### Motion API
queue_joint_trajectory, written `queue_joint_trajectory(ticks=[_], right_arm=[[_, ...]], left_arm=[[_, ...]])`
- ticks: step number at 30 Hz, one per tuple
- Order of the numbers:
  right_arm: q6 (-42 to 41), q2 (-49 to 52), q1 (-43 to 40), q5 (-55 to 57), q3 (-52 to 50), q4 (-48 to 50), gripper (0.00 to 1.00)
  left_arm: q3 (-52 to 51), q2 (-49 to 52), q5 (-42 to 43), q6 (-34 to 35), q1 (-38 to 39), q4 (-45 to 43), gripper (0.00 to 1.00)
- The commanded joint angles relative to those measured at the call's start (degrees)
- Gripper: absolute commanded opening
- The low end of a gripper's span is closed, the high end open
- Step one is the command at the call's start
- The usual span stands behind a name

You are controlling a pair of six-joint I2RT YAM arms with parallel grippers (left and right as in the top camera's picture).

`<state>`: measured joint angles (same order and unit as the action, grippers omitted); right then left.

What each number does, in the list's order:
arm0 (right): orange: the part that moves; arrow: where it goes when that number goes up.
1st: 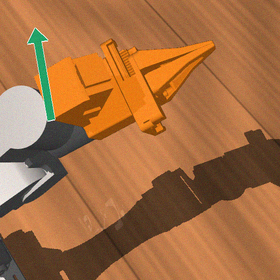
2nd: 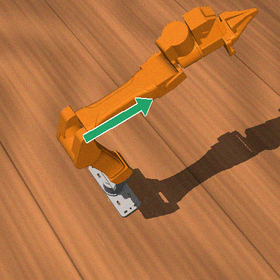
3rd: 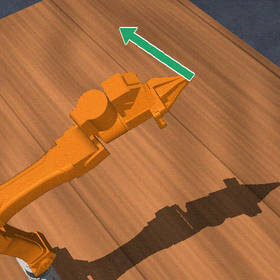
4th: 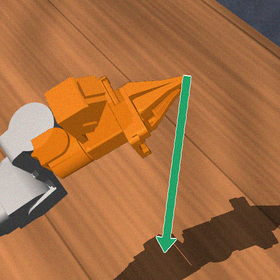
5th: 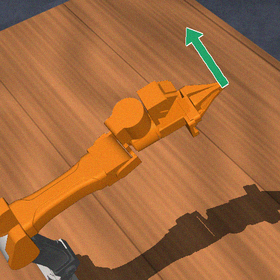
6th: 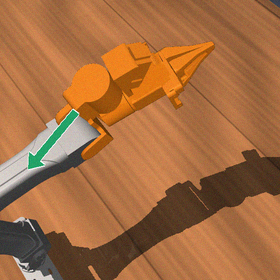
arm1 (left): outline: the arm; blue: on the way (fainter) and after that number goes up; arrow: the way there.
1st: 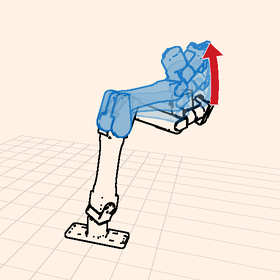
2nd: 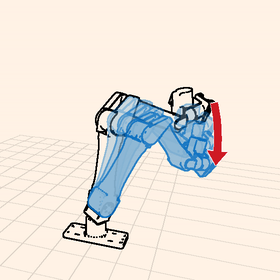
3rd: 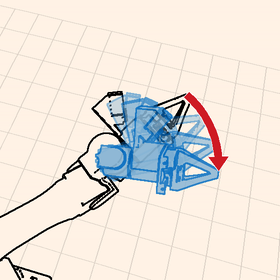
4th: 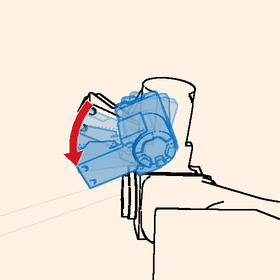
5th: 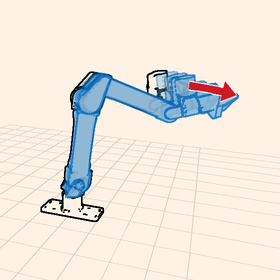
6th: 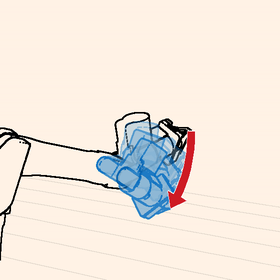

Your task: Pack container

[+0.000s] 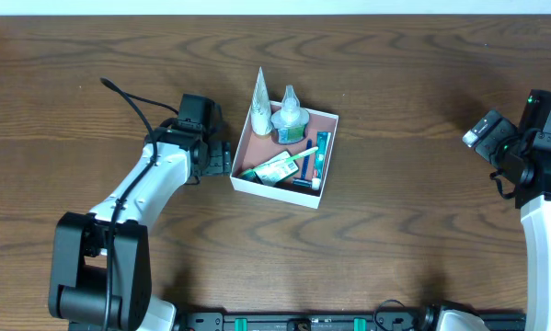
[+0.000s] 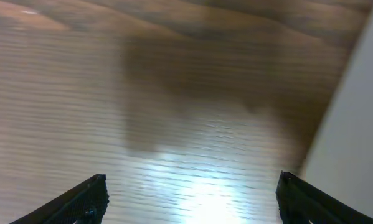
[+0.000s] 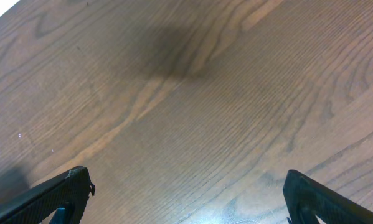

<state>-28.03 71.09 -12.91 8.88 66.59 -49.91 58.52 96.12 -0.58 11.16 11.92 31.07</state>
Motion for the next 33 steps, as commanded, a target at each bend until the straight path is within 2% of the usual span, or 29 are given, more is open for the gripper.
queue_joint_trajectory(ticks=[1,11,22,26,33], right_arm=[[-0.2,-0.3,-0.4,0.8,0.5,-0.1,0.99],[-0.2,-0.3,-0.4,0.8,0.5,-0.1,0.99],[-0.2,-0.3,-0.4,0.8,0.5,-0.1,0.99],[-0.2,-0.3,-0.4,0.8,0.5,-0.1,0.99],[-0.2,-0.3,-0.4,0.8,0.5,-0.1,0.99]], left_arm=[[0.1,0.0,7.3,0.8,1.2,-0.3,0.86],[0.1,0.0,9.2,2.9,6.1,-1.3,0.87],[0.1,-0.6,5.9,3.9,5.4,-1.9,0.88],[0.1,-3.1,5.9,3.7,3.2,-1.6,0.88],[0.1,-13.6,6.4,2.8,1.3,1.2,0.88]])
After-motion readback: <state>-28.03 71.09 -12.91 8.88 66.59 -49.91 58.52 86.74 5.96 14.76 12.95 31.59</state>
